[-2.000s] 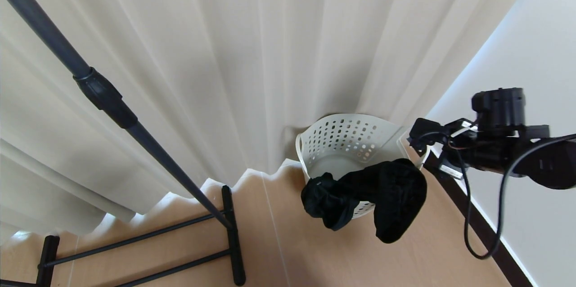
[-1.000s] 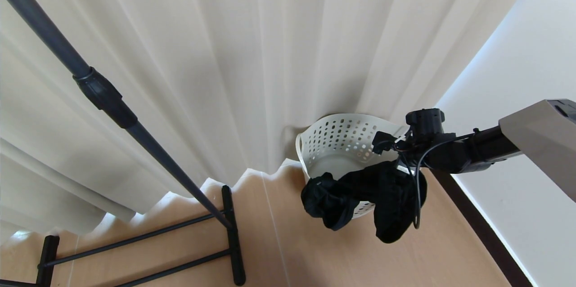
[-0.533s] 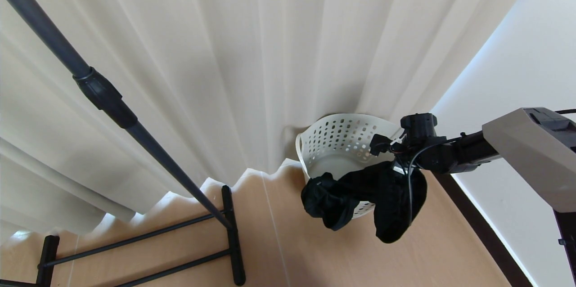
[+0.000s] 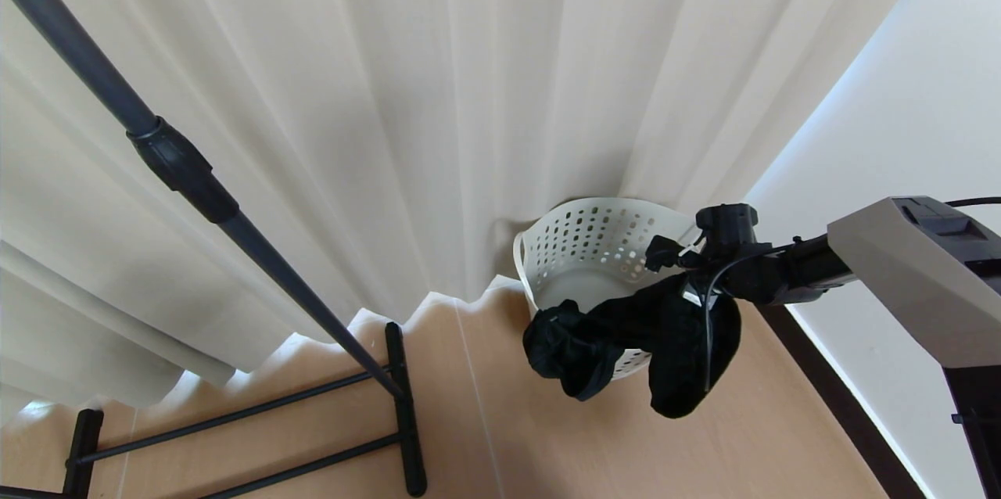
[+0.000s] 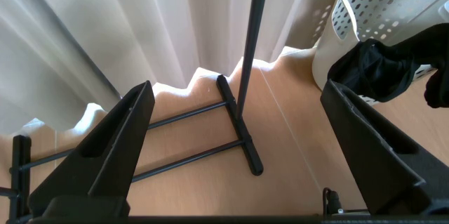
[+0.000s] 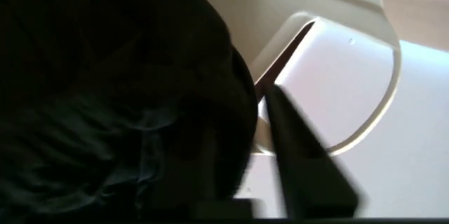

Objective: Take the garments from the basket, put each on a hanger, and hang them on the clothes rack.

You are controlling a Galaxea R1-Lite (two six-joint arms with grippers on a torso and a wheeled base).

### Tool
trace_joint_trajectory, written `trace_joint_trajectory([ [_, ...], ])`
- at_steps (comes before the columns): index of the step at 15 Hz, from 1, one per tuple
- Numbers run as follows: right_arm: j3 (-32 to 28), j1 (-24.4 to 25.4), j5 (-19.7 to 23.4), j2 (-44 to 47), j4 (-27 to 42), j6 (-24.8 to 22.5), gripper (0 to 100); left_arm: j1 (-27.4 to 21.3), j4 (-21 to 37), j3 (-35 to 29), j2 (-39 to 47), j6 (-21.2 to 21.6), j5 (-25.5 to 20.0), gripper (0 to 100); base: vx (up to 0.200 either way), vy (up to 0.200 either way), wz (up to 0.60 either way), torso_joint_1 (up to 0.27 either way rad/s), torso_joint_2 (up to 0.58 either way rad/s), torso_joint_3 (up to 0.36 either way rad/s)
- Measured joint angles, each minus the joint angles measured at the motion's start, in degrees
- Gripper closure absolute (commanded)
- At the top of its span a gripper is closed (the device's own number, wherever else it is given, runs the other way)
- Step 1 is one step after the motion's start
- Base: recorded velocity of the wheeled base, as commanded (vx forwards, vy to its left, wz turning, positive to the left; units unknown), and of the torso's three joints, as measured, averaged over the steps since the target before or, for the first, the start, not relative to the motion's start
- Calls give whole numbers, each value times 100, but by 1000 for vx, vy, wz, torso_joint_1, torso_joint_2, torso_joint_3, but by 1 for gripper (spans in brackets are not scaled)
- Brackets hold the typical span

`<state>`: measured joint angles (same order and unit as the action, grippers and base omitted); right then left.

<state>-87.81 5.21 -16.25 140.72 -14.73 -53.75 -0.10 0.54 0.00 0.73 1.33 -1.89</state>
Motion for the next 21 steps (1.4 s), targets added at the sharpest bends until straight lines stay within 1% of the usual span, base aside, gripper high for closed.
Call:
trace_joint_trajectory([
  [1, 96, 9, 9, -69, 0, 243, 100, 0, 0, 0, 0, 0, 0, 0, 0, 0, 0, 0, 0, 0],
  [3, 523, 74, 16, -361, -22, 766, 100, 0, 0, 0, 0, -2, -5, 0, 0, 0, 0, 0, 0, 0],
  [6, 1513, 260, 24, -1246, -51, 1651, 100, -1, 0, 0, 0, 17, -21, 0, 0, 0, 0, 0, 0, 0],
  [8, 2361, 450, 35, -2189, -54, 2163, 100, -4, 1, 0, 0, 28, -35, 0, 0, 0, 0, 0, 0, 0],
  [12, 4018, 874, 62, -4351, -65, 2818, 100, -4, 4, 0, 0, 33, -38, 0, 0, 0, 0, 0, 0, 0],
  [14, 4726, 1157, 66, -5448, -55, 3062, 100, -4, 4, 0, 0, 34, -40, 0, 0, 0, 0, 0, 0, 0],
  [17, 5677, 1720, 73, -6863, -44, 3227, 100, -6, 6, 0, 0, 34, -40, 0, 0, 0, 0, 0, 0, 0],
  [19, 6036, 1965, 60, -7401, -51, 3271, 100, -6, 6, -5, 0, 23, -38, 0, 0, 0, 0, 0, 0, 0],
  [21, 6140, 2031, 57, -7619, -54, 3278, 100, -9, 9, -7, 0, 23, -34, 0, 0, 0, 0, 1, 1, 33],
])
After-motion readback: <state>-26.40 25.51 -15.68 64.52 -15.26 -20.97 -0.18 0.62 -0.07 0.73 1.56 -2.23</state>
